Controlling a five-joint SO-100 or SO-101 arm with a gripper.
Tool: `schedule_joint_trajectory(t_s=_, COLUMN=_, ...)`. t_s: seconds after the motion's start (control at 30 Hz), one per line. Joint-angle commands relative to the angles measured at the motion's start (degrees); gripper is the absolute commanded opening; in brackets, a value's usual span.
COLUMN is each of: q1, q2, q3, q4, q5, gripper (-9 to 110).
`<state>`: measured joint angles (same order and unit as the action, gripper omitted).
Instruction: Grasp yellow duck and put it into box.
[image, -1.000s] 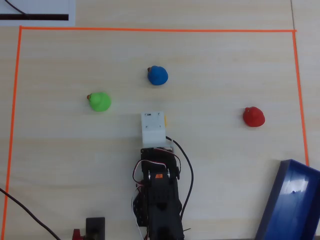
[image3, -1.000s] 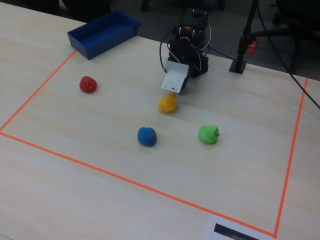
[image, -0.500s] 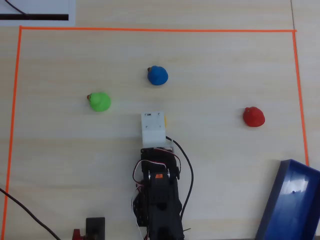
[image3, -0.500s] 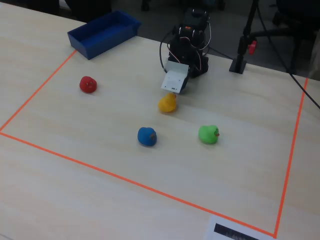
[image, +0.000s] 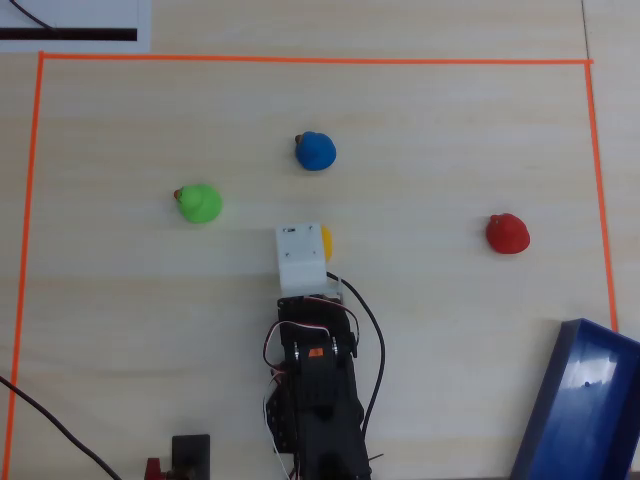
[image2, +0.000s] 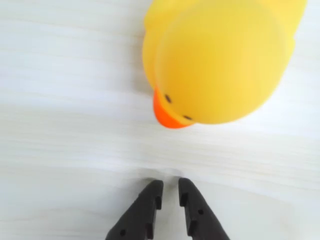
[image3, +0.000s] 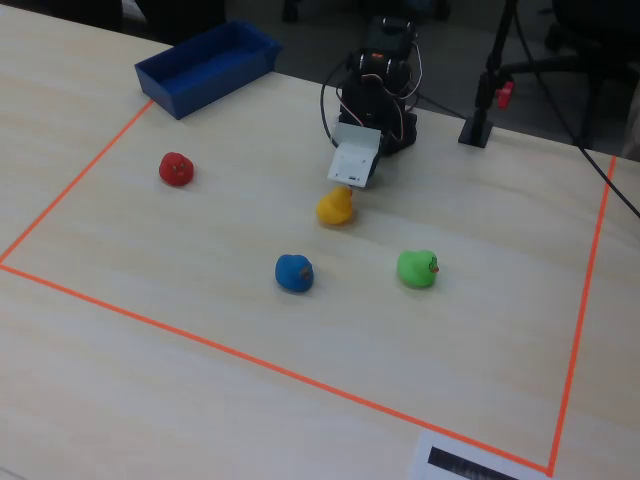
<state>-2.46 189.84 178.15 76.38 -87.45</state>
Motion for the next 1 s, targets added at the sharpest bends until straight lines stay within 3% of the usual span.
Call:
schedule_joint_trajectory(t_s=0.0, q1=0.26, q2=-0.09, q3=0.09, q4=0.26, q5=0.35, gripper=0)
schedule_joint_trajectory(t_s=0.3, q1=2.37, q2=-0.70, q3=-3.96, q4=-2.37, q5=-0.26, gripper=0)
schedule_joint_trajectory(t_s=0.47, q1=4.48, q2=-12.22, q3=-15.91, q4=-4.13, q5=0.53, gripper=1)
schedule_joint_trajectory(t_s=0.83, q1=10.63, q2=-31.29, q3=-35.42, q4=-2.20, q5=0.09, gripper=32)
schedule_joint_trajectory(t_s=0.97, q1=10.55, q2=-34.63, q3=-36.74, q4=-0.62, q5=0.09, gripper=36)
